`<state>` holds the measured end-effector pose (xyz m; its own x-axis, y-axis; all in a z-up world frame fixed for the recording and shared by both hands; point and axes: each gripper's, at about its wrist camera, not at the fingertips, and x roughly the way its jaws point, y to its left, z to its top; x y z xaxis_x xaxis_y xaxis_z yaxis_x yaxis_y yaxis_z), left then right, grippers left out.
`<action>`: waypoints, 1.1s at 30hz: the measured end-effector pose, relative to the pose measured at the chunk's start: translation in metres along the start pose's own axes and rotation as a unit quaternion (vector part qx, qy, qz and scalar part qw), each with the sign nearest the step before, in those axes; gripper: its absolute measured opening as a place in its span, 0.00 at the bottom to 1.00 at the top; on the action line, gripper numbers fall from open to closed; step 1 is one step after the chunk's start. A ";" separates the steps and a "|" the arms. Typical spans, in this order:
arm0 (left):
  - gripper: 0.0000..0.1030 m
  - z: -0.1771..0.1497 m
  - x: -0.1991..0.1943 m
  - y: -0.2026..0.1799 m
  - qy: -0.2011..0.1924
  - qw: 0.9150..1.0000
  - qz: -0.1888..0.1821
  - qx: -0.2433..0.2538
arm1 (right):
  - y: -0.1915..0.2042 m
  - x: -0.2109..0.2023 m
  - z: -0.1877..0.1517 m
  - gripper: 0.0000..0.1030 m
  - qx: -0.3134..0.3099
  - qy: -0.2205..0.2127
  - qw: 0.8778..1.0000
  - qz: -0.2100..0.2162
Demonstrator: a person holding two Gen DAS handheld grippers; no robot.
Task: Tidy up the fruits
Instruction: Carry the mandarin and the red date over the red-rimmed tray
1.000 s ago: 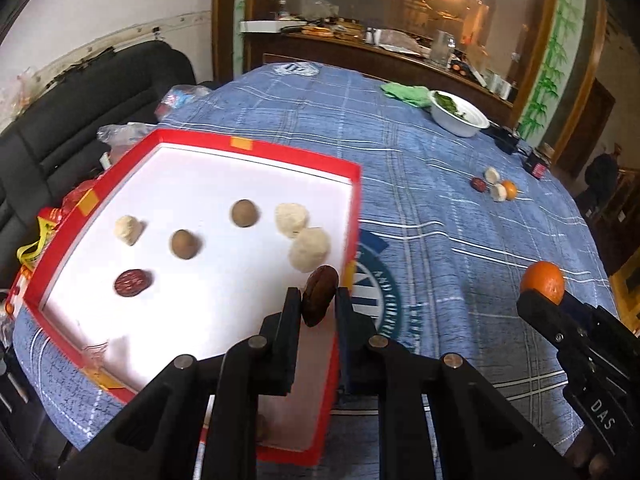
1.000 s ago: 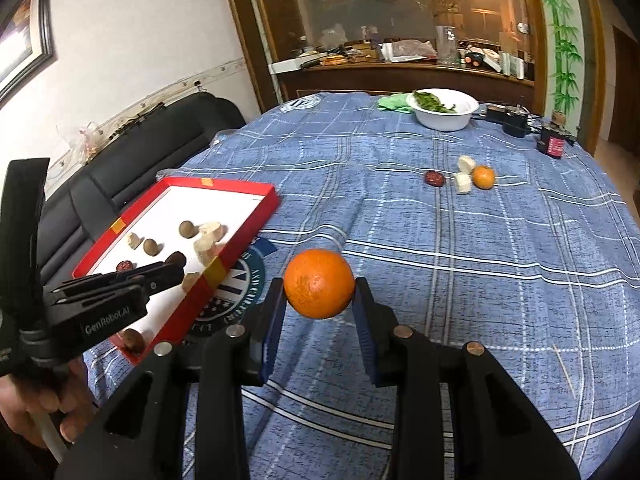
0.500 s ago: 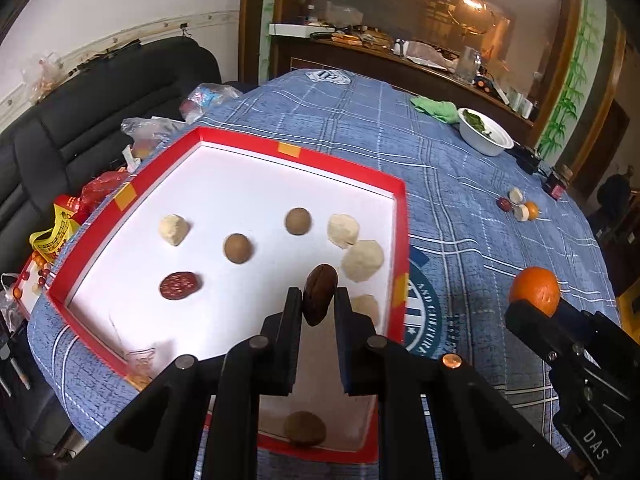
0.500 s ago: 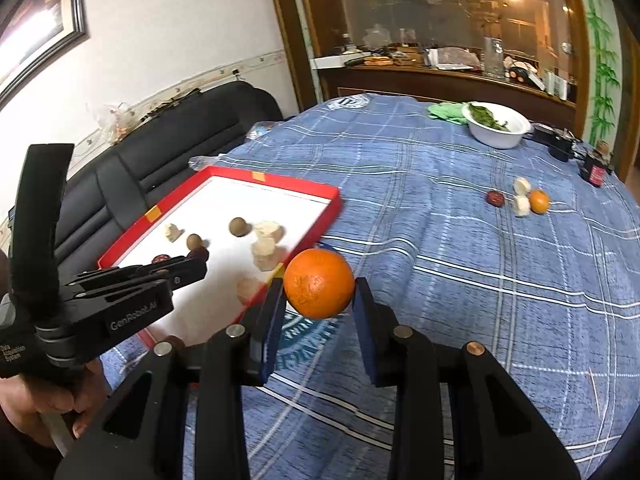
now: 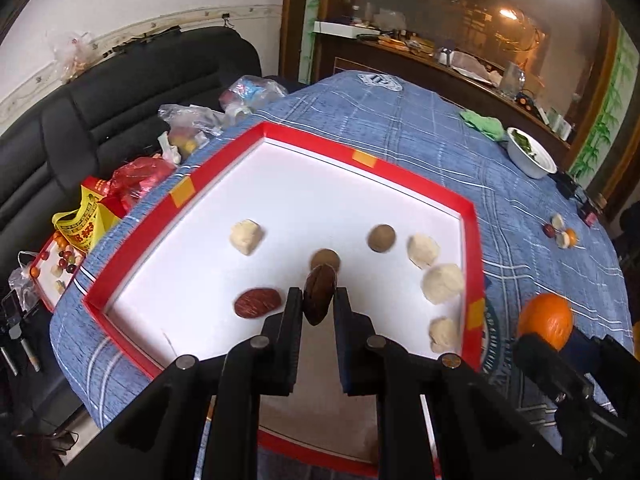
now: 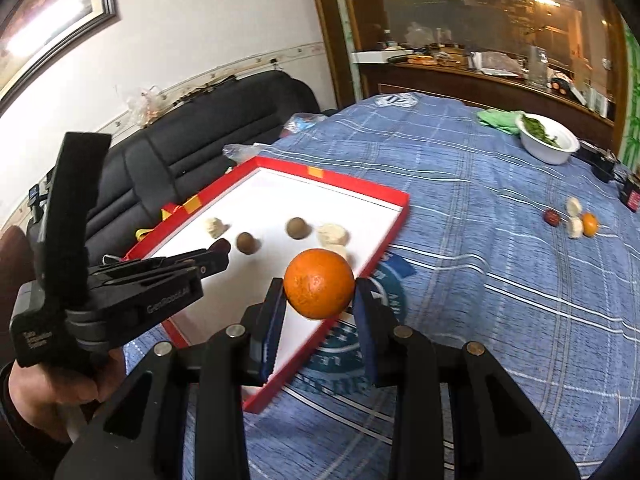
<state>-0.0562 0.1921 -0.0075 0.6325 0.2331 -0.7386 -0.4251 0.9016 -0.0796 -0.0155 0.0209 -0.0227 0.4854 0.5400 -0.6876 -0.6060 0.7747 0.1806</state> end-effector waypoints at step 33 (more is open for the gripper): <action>0.13 0.035 0.040 0.012 0.009 0.999 0.050 0.011 | 0.033 0.066 0.007 0.35 -0.021 0.058 0.997 0.040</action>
<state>-0.0134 0.2250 -0.0141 0.5764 0.3152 -0.7539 -0.4704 0.8824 0.0093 0.0006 0.0841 -0.0570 0.3595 0.5556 -0.7497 -0.6665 0.7152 0.2104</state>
